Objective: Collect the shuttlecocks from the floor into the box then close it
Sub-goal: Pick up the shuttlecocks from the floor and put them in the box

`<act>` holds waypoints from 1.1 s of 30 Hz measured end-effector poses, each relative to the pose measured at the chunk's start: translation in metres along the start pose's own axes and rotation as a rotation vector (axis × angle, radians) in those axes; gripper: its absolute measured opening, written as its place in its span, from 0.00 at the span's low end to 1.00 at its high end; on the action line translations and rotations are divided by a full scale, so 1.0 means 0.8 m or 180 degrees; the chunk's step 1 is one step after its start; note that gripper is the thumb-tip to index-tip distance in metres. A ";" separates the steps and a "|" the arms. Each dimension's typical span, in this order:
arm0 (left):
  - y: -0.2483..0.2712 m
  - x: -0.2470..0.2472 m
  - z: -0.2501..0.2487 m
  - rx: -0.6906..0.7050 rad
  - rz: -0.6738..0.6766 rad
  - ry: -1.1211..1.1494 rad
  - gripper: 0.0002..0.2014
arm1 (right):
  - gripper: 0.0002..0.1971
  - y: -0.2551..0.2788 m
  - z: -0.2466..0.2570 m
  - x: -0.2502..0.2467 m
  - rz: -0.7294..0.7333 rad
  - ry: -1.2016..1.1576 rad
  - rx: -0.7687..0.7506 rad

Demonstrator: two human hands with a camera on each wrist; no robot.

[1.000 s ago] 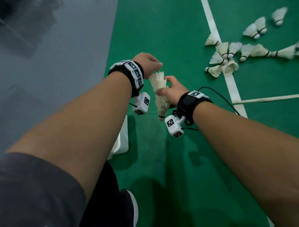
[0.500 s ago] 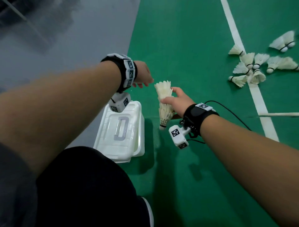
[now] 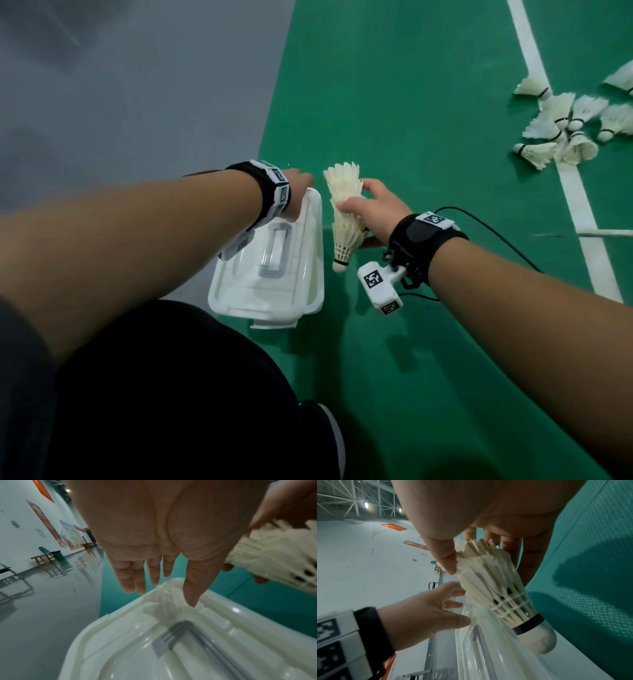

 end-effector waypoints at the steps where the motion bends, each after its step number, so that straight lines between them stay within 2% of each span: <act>1: -0.002 0.005 0.003 -0.0048 0.0012 -0.0020 0.37 | 0.30 -0.001 0.001 0.002 0.0016 -0.0017 0.0001; 5: -0.013 0.014 0.012 -0.0062 0.0105 -0.0326 0.54 | 0.33 -0.003 0.004 0.012 0.0019 -0.0058 0.0011; 7: -0.016 0.014 0.013 -0.0068 0.0102 -0.0467 0.57 | 0.37 -0.005 0.003 0.015 0.0007 -0.0024 -0.0013; 11: -0.006 0.002 0.002 -0.0195 0.0061 -0.0301 0.50 | 0.35 -0.003 -0.002 0.019 0.0023 -0.0076 0.0009; 16: -0.003 0.007 0.004 -0.0117 0.0129 -0.0300 0.50 | 0.37 -0.004 -0.006 0.023 0.0002 0.0011 0.0097; 21: 0.006 0.001 0.010 -0.0212 0.0293 -0.0248 0.43 | 0.27 0.005 0.003 0.028 0.0144 0.0063 0.0129; 25: 0.014 0.000 0.039 -0.0294 0.0274 -0.0184 0.41 | 0.31 0.009 0.015 0.047 0.0244 0.0277 0.0034; 33: 0.032 0.016 0.093 -0.0421 0.0311 -0.0369 0.38 | 0.30 0.014 0.033 0.112 0.0353 0.0904 -0.0258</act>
Point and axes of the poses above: each hand's wrist, its own y-axis away from the middle knuckle, its own x-axis out of the palm, z = x × y, the point moved 1 cm from there along -y, towards the middle knuckle, and after that the axes turned 12 degrees about y, right-handed, at the moved point
